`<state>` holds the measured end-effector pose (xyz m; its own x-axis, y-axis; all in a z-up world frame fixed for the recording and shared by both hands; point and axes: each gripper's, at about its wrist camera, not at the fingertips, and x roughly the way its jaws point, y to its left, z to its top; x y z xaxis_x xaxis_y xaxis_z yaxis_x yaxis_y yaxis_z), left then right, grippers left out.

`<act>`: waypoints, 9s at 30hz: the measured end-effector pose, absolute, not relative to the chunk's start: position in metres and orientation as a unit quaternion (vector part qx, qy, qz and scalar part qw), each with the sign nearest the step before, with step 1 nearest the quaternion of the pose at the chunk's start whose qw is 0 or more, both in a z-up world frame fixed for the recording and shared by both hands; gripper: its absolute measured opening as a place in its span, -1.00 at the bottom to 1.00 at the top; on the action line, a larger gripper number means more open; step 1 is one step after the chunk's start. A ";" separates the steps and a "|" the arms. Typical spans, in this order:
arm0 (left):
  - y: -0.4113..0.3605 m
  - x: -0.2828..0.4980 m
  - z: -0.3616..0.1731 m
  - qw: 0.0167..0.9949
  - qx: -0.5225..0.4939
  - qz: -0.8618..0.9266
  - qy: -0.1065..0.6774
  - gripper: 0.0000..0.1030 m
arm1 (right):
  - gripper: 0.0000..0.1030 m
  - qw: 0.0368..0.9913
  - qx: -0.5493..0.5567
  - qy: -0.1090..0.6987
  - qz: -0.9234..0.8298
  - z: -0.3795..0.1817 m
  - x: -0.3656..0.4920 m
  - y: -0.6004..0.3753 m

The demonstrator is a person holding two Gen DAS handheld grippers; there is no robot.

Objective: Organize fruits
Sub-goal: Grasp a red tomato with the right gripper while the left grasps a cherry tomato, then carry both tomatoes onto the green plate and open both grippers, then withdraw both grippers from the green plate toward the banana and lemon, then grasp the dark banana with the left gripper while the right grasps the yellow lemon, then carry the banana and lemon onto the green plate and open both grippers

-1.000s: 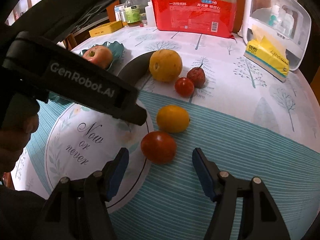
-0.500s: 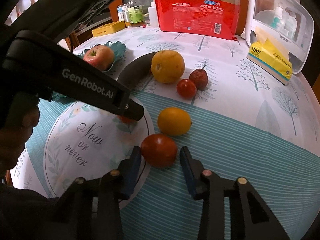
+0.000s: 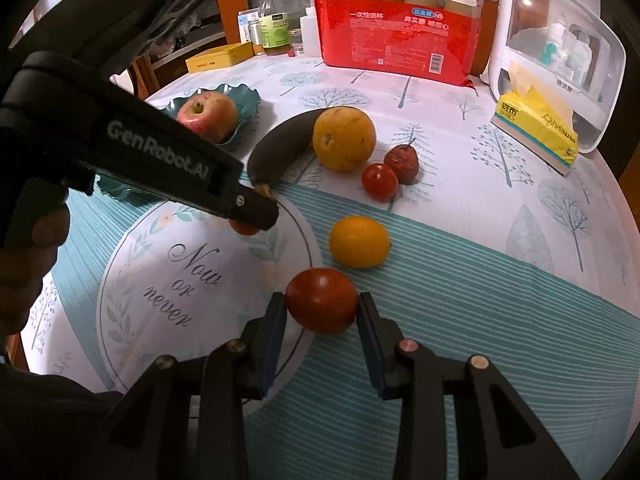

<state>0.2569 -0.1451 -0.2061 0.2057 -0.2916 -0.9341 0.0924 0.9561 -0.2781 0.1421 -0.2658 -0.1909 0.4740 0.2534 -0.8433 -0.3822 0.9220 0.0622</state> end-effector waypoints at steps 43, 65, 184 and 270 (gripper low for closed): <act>0.105 0.225 -0.171 0.786 -0.088 -0.062 0.609 -0.49 | -0.30 0.863 -0.049 0.476 0.161 -0.165 0.143 -0.092; 0.130 0.258 -0.173 0.795 -0.083 -0.156 0.580 -0.36 | -0.29 0.888 -0.030 0.450 0.090 -0.164 0.183 -0.044; -0.156 0.380 -0.231 0.755 0.101 -0.151 0.631 -0.42 | -0.27 0.889 0.040 0.447 0.093 -0.212 0.189 -0.270; 0.147 0.324 -0.145 0.846 0.029 -0.150 0.512 -0.44 | -0.27 0.907 0.005 0.402 0.123 -0.165 0.158 0.000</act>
